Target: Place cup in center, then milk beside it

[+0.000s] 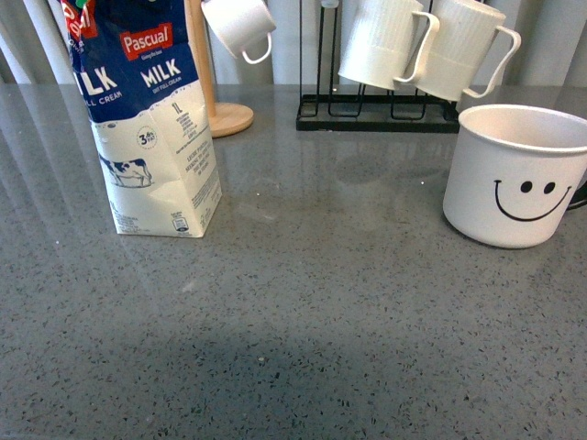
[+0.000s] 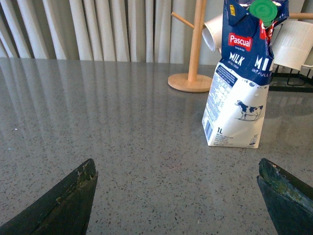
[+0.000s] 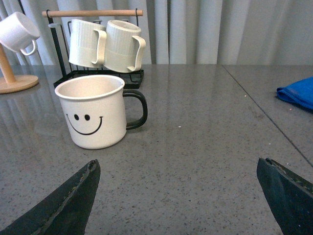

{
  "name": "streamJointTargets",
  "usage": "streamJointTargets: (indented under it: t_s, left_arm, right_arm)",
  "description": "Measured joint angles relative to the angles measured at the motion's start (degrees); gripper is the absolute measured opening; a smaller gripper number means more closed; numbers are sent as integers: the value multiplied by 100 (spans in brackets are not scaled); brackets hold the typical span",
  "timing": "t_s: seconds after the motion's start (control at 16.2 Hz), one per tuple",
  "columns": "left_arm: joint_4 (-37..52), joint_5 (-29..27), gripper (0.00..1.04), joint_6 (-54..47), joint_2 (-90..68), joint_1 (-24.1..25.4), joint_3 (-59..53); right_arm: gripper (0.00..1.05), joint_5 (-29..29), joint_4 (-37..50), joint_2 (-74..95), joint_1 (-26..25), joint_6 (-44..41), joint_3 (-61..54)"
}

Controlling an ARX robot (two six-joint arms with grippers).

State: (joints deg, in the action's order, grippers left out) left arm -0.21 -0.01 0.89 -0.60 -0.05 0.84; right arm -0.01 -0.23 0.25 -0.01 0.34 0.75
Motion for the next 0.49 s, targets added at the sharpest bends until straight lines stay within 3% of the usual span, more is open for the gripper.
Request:
streamJointTargets:
  t_s: [0.12, 0.25, 0.37, 0.49]
  left_arm:
    - [2, 2, 98, -2, 2, 0, 0]
    - [0, 0, 98, 0, 2, 0, 0]
    - [0, 0, 98, 0, 2, 0, 0]
    - [0, 0, 98, 0, 2, 0, 0]
  right_arm:
    - [98, -575, 114, 354, -289, 717, 39]
    - [98, -1034, 850, 1106, -566, 1300, 393]
    - [98, -1550, 1823, 2308, -719, 1314, 1169]
    - [98, -1882, 2227, 3670, -752, 1036, 2004]
